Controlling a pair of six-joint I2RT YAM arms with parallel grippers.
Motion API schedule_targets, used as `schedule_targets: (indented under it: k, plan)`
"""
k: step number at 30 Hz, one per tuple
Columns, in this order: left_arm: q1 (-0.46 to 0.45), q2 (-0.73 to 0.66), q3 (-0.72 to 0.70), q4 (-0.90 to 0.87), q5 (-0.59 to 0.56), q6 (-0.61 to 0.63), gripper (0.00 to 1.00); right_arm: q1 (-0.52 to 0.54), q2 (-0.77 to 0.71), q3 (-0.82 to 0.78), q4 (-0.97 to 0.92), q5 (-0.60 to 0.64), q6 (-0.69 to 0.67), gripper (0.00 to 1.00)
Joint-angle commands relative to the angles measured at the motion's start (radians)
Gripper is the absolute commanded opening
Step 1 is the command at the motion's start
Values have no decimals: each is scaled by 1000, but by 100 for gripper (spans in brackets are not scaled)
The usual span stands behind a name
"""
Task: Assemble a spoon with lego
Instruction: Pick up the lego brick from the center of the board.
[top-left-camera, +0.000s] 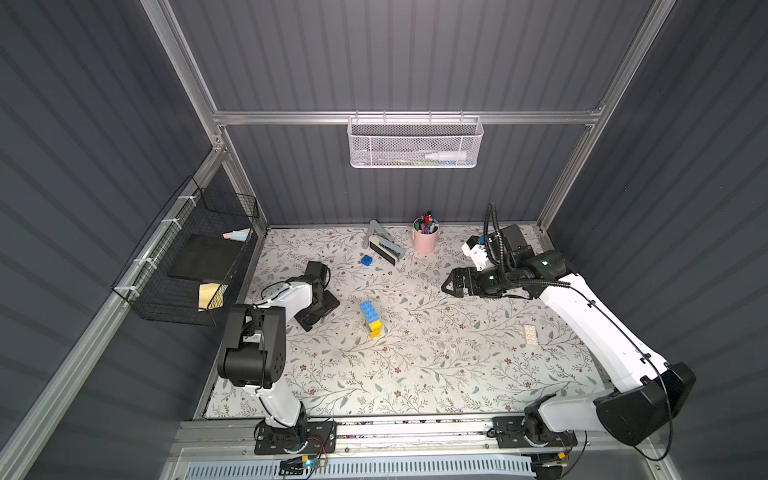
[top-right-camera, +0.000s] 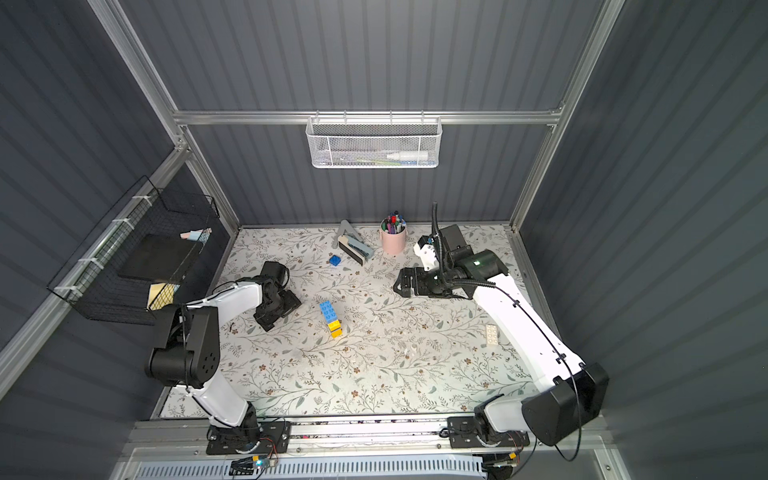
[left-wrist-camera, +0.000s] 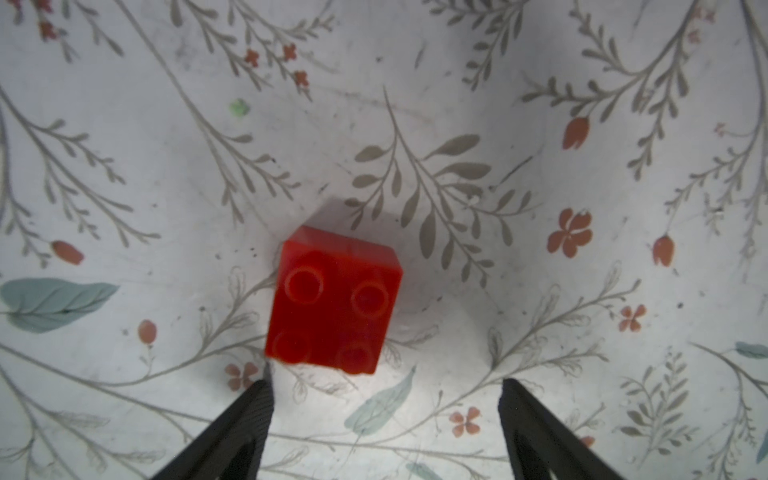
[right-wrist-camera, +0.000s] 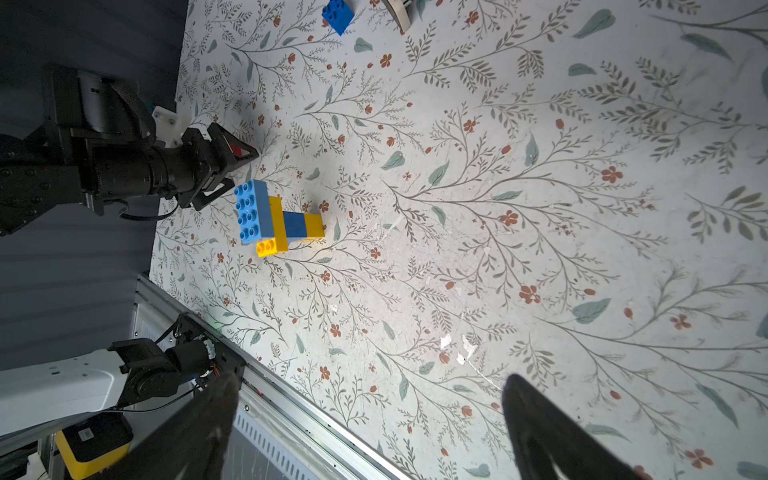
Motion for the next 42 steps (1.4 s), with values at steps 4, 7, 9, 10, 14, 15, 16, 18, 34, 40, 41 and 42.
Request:
schedule_targets:
  k: [4, 7, 9, 10, 14, 15, 16, 18, 34, 40, 41, 42]
  plan:
    - [25, 28, 15, 6, -21, 35, 88, -8, 17, 31, -28, -21, -26, 99]
    - [39, 25, 23, 14, -26, 73, 88, -11, 21, 25, -29, -25, -29, 99]
    - [41, 35, 37, 28, -16, 102, 86, -12, 31, 30, -30, -27, -32, 99]
    - [41, 46, 51, 29, -10, 115, 85, -14, 35, 35, -35, -23, -32, 99]
    - [41, 83, 98, 30, 11, 147, 82, -21, 49, 40, -43, -23, -32, 99]
    - [41, 87, 107, 30, 11, 155, 81, -23, 48, 38, -45, -21, -31, 99]
    - [41, 91, 113, 26, 9, 161, 78, -23, 48, 36, -46, -21, -27, 99]
    - [41, 108, 133, 16, 11, 177, 72, -24, 45, 24, -42, -21, -16, 99]
    - [41, 113, 153, -36, 52, 206, 48, -29, 37, -14, -22, -28, 23, 98]
    - [41, 60, 143, -47, 45, 213, 40, -29, 29, -18, -25, -13, 39, 98]
    - [39, 48, 146, -63, 37, 235, 39, -29, 26, -20, -25, -9, 42, 98]
    - [35, 38, 150, -73, 42, 236, 38, -29, 23, -21, -25, -1, 46, 98]
